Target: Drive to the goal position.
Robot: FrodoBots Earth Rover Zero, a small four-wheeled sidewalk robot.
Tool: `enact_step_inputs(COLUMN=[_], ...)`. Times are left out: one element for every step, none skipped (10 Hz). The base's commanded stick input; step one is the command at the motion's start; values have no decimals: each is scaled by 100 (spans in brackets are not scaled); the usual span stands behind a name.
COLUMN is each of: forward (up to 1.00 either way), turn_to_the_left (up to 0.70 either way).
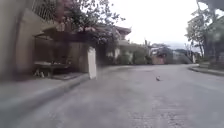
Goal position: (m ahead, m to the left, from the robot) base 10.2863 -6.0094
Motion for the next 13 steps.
enact_step_inputs(forward=[100, 100, 100, 100, 100, 100, 100, 100, 100, 100, 100, 100, 100], turn_to_the_left=[0, 0, 0, 0, 0, 0, 0, 0, 0, -19, -31, -37, -40])
